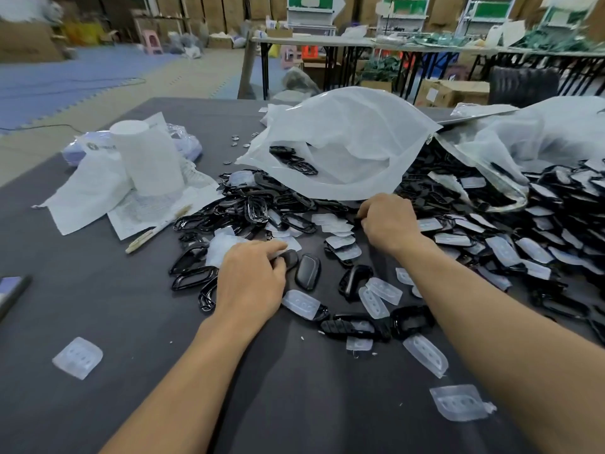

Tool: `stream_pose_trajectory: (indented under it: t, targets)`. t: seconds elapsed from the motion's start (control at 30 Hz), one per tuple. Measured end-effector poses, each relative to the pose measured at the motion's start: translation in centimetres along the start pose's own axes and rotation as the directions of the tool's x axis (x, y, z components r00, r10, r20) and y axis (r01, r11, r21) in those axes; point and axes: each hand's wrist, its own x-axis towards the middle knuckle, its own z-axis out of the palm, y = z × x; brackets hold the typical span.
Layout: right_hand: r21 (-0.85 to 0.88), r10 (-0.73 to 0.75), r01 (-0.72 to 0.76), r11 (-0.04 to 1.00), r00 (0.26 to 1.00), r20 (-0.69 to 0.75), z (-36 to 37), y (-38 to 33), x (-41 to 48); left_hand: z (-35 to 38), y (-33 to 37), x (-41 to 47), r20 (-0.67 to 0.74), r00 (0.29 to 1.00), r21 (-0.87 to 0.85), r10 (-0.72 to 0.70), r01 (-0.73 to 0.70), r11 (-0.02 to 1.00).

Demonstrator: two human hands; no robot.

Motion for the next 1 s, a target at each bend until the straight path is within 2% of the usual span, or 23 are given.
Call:
stream_pose_trajectory:
  t: [0.07, 0.13, 0.2, 0.27, 0.37, 0.47, 0.53, 0.6, 0.67, 0.77, 0.83, 0.93, 1.0]
  targets:
    - [0.055, 0.033, -0.028, 0.998, 0.994, -0.101, -0.1, -0.1, -0.6, 0.0, -0.1, -0.1, -0.057, 0.998, 0.097, 0.034, -0.029, 0.995]
    - [0.261, 0.107, -0.063, 0.963, 0.981, -0.161, -0.6, -0.4, -1.7, 0.0, -0.1, -0.1, -0.095, 0.995, 0.159, 0.03, -0.015, 0.987]
    - [0.521, 0.166, -0.066, 0.851, 0.975, -0.148, -0.9, -1.7, -3.5, -0.3, -0.1, -0.1, -0.143, 0.99, 0.15, 0.001, 0.021, 0.988]
    - [0.656, 0.158, -0.036, 0.754, 0.979, -0.129, -0.7, -3.7, -5.4, -0.7, 0.2, -0.1, -0.2, 0.98, 0.14, -0.007, 0.036, 0.989]
    - [0.711, 0.114, 0.007, 0.703, 0.986, -0.123, 0.7, -6.5, -7.4, -1.2, 0.8, -0.4, -0.237, 0.968, 0.192, 0.087, -0.041, 0.981]
    - [0.732, 0.129, -0.006, 0.681, 0.985, -0.112, 1.8, -7.6, -8.4, -1.1, 0.9, -0.8, -0.042, 0.993, 0.317, 0.112, -0.093, 0.944]
    - [0.738, 0.139, -0.025, 0.675, 0.986, -0.093, 2.2, -7.4, -8.8, -0.9, 0.6, -0.7, 0.035, 0.995, 0.3, 0.092, -0.098, 0.949]
    - [0.727, 0.133, -0.023, 0.687, 0.987, -0.094, 2.2, -7.1, -9.0, -0.7, 0.3, -0.5, 0.054, 0.992, 0.263, 0.111, -0.121, 0.957]
    - [0.743, 0.139, -0.007, 0.669, 0.983, -0.116, 2.1, -6.8, -9.3, -0.4, 0.1, -0.2, 0.022, 0.991, 0.202, 0.13, -0.132, 0.971]
    - [0.804, 0.139, -0.004, 0.595, 0.985, -0.098, 1.8, -6.7, -9.4, -0.3, 0.2, 0.6, -0.135, 0.985, 0.015, 0.109, -0.108, 0.994]
    - [0.826, 0.13, -0.007, 0.563, 0.988, -0.08, 1.8, -6.7, -9.3, -0.1, 0.8, 2.0, -0.139, 0.982, -0.004, 0.128, -0.13, 0.992]
    - [0.864, 0.124, 0.005, 0.503, 0.989, -0.079, 1.9, -6.6, -9.2, 0.8, 1.9, 5.2, 0.041, 0.978, 0.157, 0.203, -0.207, 0.966]
    - [0.89, 0.117, 0.02, 0.456, 0.99, -0.082, 1.9, -6.5, -9.2, 1.6, 2.1, 6.8, 0.174, 0.969, 0.298, 0.178, -0.224, 0.928]
